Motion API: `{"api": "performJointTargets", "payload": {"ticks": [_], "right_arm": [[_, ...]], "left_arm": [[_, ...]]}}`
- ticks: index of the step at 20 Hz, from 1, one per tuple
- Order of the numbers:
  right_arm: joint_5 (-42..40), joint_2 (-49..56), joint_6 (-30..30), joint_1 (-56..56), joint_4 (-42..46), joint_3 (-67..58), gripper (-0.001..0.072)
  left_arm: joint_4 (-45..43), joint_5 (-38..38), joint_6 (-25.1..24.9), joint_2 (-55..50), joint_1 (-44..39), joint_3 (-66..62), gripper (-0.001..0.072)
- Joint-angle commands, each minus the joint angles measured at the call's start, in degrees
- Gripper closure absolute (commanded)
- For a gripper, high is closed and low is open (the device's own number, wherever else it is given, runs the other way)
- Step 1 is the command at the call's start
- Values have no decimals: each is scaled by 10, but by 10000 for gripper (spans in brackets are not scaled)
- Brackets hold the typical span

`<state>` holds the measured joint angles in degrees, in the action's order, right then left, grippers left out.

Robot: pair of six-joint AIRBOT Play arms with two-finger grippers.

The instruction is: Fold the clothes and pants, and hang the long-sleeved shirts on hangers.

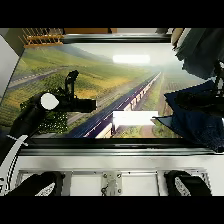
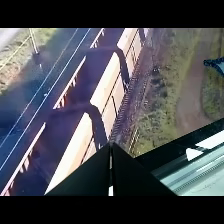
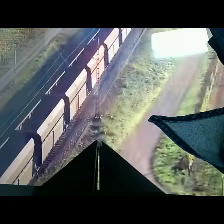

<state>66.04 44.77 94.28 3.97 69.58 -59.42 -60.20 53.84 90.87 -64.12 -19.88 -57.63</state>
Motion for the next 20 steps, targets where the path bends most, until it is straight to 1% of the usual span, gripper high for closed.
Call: {"api": "performJointTargets", "payload": {"ticks": [1,9,11,12,13,14,17,18,20], "right_arm": [[0,0,0,-1,0,0,695],[0,0,0,-1,0,0,695],[0,0,0,-1,0,0,695],[0,0,0,-1,0,0,695],[0,0,0,-1,0,0,695],[0,1,0,-1,0,0,695],[0,1,0,-1,0,0,695],[0,1,0,-1,0,0,695],[0,1,0,-1,0,0,695]], "left_arm": [[0,0,0,0,0,0,705],[4,0,0,0,0,0,705],[-9,-3,-1,1,1,0,697],[-39,-5,-1,0,6,-2,432],[-92,-3,1,0,15,-7,-11],[-159,-2,0,0,29,-11,3],[-347,21,2,-13,79,-10,4],[-389,35,2,-27,98,-10,4],[-438,51,2,-68,134,-10,4]]}}
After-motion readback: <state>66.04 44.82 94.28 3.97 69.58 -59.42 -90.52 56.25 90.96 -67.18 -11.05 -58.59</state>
